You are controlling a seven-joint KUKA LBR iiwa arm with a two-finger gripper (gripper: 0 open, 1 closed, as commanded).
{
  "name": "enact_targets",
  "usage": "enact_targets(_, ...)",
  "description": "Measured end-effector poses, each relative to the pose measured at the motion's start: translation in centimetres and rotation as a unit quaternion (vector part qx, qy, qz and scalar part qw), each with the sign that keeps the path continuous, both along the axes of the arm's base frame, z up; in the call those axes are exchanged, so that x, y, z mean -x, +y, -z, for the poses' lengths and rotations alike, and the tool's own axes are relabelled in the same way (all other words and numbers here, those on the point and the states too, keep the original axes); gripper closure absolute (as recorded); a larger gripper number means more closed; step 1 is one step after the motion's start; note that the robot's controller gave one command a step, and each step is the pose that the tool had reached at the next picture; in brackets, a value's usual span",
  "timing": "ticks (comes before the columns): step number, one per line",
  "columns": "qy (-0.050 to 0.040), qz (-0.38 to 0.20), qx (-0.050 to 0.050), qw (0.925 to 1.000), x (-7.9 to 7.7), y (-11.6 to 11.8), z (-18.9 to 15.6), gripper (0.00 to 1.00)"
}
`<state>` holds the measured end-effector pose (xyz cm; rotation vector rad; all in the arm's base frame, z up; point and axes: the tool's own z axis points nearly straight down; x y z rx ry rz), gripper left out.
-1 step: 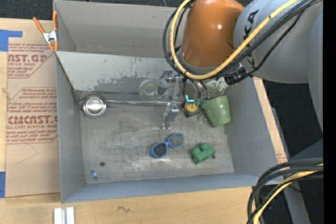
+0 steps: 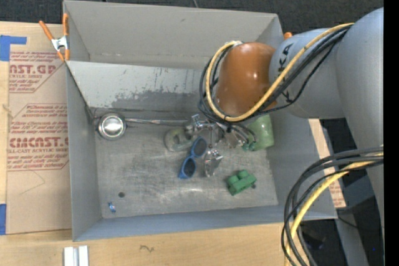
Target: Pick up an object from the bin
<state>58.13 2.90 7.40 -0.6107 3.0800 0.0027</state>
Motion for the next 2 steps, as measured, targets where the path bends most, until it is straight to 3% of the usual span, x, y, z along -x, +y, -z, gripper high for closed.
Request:
enact_targets(1, 0.0018, 0.0, 0.001, 1.0, 0.0, 0.0, -0.2, 1.0)
enact_targets(2, -0.0047, -0.13, 0.002, 0.9914, 1.2, -5.9, -21.6, 1.0)
